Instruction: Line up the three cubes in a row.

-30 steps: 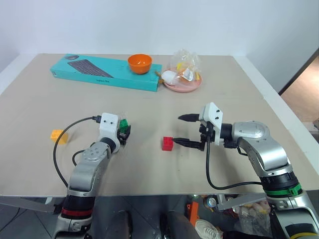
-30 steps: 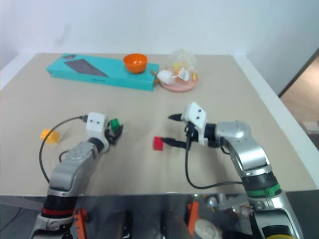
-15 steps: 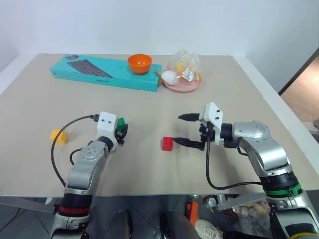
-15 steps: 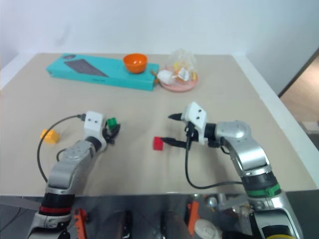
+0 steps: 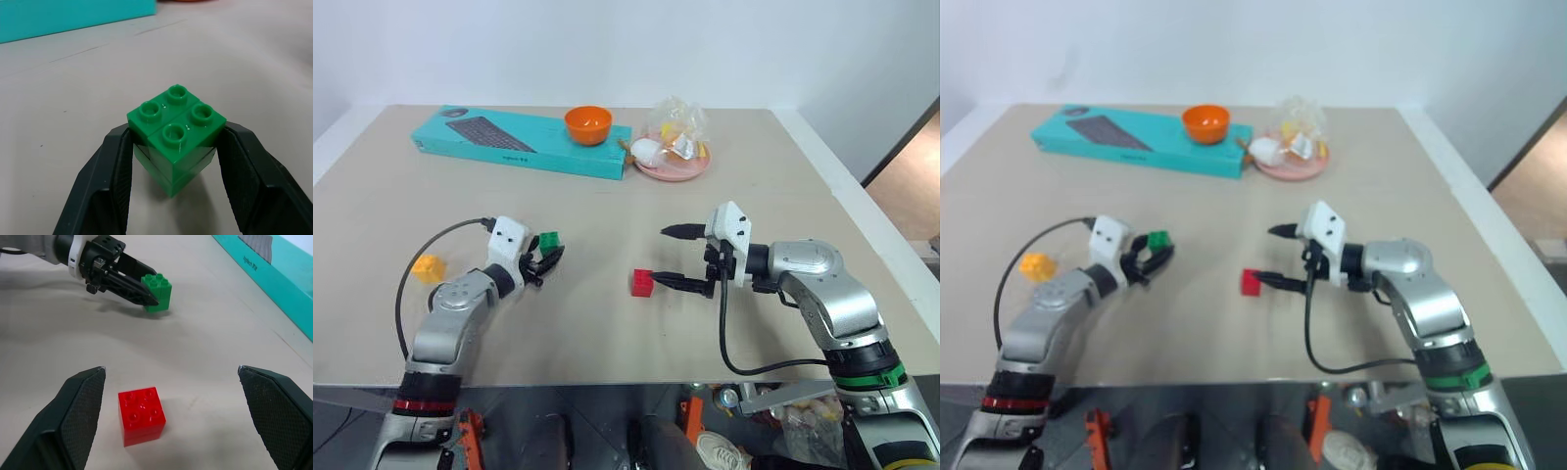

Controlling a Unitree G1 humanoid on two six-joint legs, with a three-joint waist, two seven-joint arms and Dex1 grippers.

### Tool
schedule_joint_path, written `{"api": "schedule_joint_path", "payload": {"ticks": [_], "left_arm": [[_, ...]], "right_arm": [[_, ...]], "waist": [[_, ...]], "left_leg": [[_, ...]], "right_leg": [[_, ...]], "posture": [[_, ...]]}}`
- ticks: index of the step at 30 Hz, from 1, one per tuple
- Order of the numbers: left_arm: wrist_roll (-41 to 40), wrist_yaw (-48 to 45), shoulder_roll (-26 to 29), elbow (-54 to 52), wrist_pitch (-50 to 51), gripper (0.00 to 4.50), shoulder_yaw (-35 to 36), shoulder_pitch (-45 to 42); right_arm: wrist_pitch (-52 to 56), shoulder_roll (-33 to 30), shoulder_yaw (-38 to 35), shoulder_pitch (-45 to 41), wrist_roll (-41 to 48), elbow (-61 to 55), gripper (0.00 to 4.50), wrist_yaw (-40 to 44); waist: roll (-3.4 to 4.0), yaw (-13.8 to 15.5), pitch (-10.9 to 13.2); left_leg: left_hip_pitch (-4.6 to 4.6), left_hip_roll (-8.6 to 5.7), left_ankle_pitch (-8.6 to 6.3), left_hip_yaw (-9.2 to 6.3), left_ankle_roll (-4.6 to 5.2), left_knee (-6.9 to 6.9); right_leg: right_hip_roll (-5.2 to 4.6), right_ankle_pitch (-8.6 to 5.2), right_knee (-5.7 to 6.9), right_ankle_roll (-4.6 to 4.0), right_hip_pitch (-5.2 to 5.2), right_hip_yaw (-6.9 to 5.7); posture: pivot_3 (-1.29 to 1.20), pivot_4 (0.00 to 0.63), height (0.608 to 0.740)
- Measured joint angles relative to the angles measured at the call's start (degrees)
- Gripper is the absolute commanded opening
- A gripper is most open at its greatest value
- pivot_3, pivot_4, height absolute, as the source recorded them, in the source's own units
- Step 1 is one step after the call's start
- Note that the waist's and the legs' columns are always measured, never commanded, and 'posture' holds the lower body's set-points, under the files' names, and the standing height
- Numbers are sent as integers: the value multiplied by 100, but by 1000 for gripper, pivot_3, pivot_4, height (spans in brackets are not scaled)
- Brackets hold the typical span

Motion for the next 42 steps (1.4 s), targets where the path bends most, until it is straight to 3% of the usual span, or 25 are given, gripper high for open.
{"api": "schedule_joint_path", "payload": {"ticks": [5, 11, 23, 42], "left_arm": [[-6, -80, 24, -58, -47, 1944, -14, 25], [154, 288, -254, -1053, 40, 1944, -376, 615], [179, 440, -335, -1838, 416, 1944, -672, 1145], [280, 586, -435, -1860, 629, 1944, -925, 1034]], "right_arm": [[0, -2, -10, 154, 6, -98, 4500, -44], [9, -15, -68, 264, 24, -262, 4500, -198], [12, -47, -77, 322, 33, -269, 4500, -234], [-62, -65, -233, 376, 235, -289, 4500, 8]], "waist": [[0, 0, 0], [0, 0, 0], [0, -3, 0], [0, 0, 0]], "left_leg": [[-1, -2, 0, 6, 0, 0], [0, 4, -1, 1, 1, -1], [2, 4, -2, 1, 0, -2], [2, 1, -1, 0, 1, 0]], "right_leg": [[-11, -1, -1, 8, 0, 3], [-19, -3, -1, 5, 0, 5], [-10, -5, -1, 2, 0, 6], [-8, -3, -1, 2, 1, 5]], "posture": [[0, 150, 740], [0, 150, 740], [0, 150, 740], [0, 150, 740]]}}
